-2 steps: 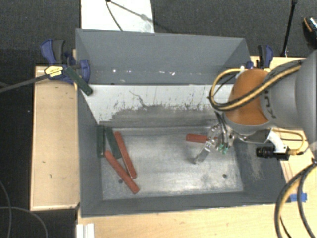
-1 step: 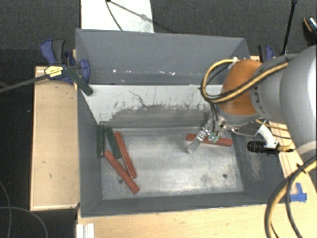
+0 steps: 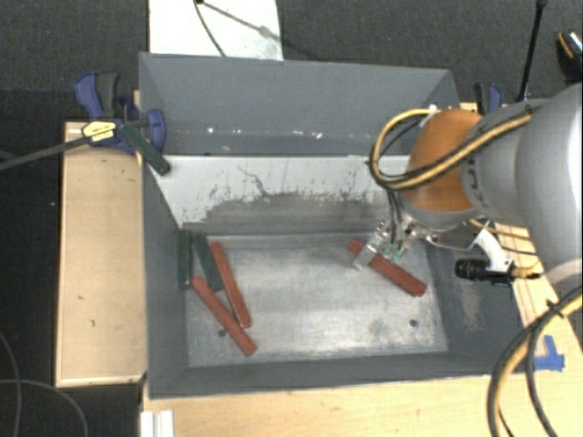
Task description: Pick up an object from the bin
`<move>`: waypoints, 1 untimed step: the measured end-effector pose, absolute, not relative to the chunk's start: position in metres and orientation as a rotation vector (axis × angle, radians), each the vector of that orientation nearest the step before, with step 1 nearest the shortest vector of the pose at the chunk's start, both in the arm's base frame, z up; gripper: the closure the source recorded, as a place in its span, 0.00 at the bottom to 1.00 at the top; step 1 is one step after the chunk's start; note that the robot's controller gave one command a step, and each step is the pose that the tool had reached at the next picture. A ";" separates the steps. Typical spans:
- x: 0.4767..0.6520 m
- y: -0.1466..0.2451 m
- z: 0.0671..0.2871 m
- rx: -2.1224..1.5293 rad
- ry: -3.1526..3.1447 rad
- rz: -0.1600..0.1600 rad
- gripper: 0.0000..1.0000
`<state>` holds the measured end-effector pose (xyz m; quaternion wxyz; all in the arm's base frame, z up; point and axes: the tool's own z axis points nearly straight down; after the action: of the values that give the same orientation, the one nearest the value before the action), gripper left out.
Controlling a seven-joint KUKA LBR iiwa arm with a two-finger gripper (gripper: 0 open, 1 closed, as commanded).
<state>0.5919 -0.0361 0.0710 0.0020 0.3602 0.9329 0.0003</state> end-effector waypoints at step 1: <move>0.594 -0.036 0.130 1.119 2.928 0.004 1.00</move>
Offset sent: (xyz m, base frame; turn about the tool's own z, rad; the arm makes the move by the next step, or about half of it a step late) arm 0.0001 -0.0001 0.0546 0.0000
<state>0.5939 -0.0364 0.1297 0.0037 0.3570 0.9341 0.0013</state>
